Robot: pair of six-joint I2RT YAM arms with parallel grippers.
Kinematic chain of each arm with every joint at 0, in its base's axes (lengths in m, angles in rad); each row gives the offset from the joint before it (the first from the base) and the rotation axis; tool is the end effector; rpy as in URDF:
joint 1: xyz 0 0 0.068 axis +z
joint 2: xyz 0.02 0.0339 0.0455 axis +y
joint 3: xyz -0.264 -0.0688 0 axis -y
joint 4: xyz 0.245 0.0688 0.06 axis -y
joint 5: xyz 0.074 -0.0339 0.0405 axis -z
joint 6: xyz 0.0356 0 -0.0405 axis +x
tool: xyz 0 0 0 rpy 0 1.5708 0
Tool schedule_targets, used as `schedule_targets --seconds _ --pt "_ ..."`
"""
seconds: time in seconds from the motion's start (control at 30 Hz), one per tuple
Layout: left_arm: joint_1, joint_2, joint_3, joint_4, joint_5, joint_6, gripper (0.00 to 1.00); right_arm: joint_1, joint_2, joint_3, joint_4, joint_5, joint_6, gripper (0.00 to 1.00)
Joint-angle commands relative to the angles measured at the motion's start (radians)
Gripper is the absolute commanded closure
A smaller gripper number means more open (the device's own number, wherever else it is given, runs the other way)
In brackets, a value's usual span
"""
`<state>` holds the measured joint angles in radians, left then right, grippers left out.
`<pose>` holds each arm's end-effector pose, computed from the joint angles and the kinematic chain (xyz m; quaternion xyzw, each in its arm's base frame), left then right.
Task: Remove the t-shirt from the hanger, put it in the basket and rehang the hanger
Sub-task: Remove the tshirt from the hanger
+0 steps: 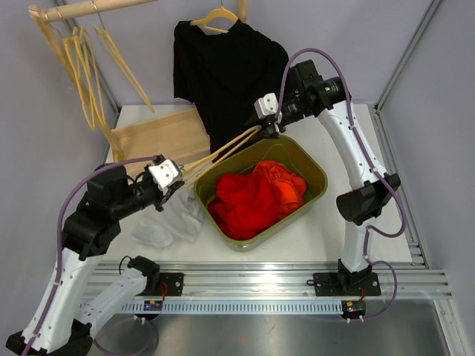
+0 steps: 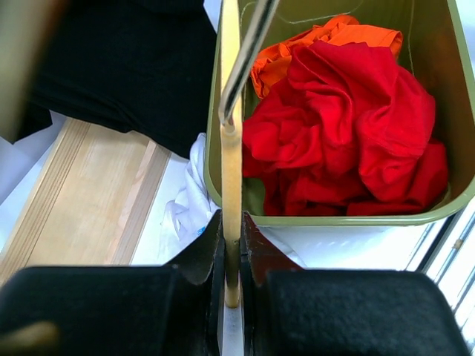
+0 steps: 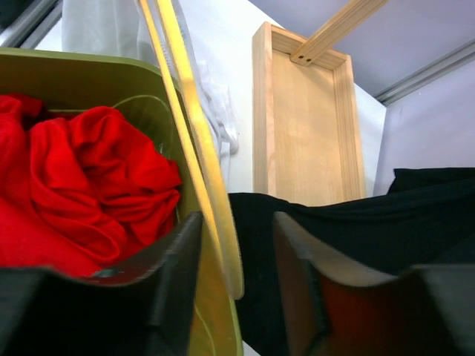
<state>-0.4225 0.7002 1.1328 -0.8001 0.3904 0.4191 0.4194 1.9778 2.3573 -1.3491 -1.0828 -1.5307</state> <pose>0.0995 -0.0596 0.4024 0.4306 0.6933 -0.1608 0.5550 0.3353 0.1839 0.4276 -0.7632 0.3330 0.2843 0.4752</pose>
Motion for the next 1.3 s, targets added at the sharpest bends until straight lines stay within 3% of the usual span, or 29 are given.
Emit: schedule_targets --seconds 0.0,0.07,0.2,0.37,0.4,0.5,0.53,0.63,0.73,0.97,1.1,1.27 --pt "0.005 -0.004 0.024 0.104 0.025 0.01 1.0 0.018 -0.046 -0.024 -0.288 -0.023 -0.036 0.53" --pt "0.007 -0.001 0.022 0.108 0.025 0.01 1.0 0.019 -0.053 -0.029 -0.288 -0.02 -0.037 0.62" --pt "0.007 0.007 0.012 0.119 0.013 0.014 1.0 0.019 -0.077 -0.056 -0.286 -0.022 -0.054 1.0" --pt "0.008 -0.008 -0.013 0.157 -0.037 0.006 0.98 0.019 -0.106 -0.073 -0.286 -0.031 -0.06 1.0" --pt "0.01 -0.014 -0.019 0.168 -0.08 -0.008 0.93 0.018 -0.115 -0.075 -0.285 -0.029 -0.059 1.0" --pt "0.01 -0.05 -0.05 0.208 -0.175 -0.025 0.6 0.018 -0.126 -0.066 -0.28 0.0 -0.034 1.0" --pt "0.011 -0.057 -0.059 0.216 -0.206 -0.031 0.38 0.015 -0.128 -0.063 -0.282 0.015 -0.025 1.0" --pt "0.011 -0.088 -0.085 0.228 -0.317 -0.066 0.13 0.016 -0.135 -0.049 -0.282 0.102 -0.01 1.0" --pt "0.011 -0.113 -0.111 0.229 -0.419 -0.141 0.01 0.016 -0.143 -0.046 -0.222 0.167 0.102 1.0" --pt "0.011 -0.125 -0.211 0.23 -0.685 -0.478 0.01 0.015 -0.172 -0.147 -0.076 0.219 0.345 1.0" --pt "0.011 -0.117 -0.268 0.225 -0.702 -0.725 0.01 0.015 -0.2 -0.187 0.034 0.233 0.515 1.0" --pt "0.011 -0.12 -0.33 0.33 -0.628 -0.904 0.02 0.016 -0.198 -0.202 0.1 0.244 0.645 1.0"
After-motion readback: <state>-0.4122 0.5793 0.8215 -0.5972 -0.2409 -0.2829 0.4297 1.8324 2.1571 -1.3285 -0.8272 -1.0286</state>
